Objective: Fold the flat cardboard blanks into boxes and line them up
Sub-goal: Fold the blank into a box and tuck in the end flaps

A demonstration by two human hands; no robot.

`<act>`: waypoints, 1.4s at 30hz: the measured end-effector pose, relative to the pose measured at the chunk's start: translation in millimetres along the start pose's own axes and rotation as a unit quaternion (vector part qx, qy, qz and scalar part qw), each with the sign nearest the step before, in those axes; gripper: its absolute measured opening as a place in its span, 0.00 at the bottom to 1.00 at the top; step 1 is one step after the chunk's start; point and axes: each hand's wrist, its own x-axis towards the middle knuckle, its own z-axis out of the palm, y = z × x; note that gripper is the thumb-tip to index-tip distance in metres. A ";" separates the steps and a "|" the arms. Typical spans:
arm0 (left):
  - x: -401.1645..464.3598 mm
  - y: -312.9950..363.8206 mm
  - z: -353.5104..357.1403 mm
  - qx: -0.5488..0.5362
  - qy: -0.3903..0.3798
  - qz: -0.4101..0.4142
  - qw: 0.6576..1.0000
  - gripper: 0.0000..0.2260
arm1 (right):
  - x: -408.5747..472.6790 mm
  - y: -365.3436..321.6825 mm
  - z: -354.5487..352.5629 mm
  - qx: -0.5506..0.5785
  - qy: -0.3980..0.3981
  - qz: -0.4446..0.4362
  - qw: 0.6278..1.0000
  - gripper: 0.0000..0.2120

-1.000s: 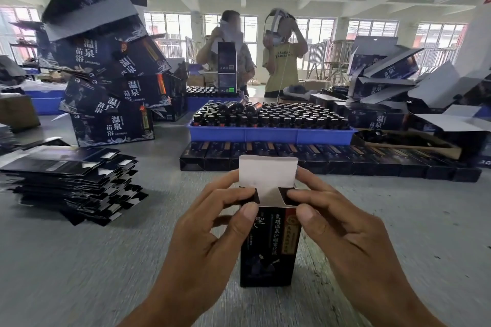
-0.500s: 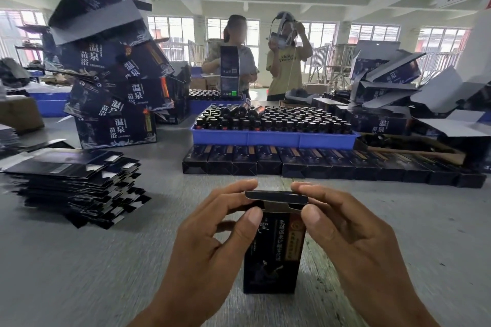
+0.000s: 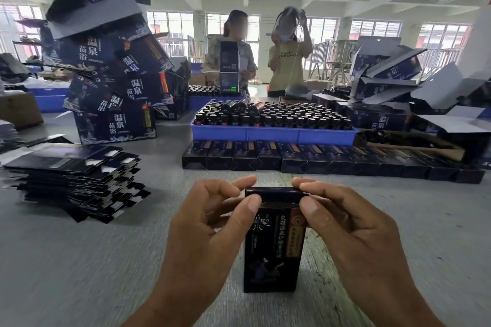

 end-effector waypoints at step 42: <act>8.8 -49.6 -13.0 0.006 0.026 -0.188 0.982 0.25 | -5.5 38.7 5.3 -0.381 -0.234 0.014 0.894 0.40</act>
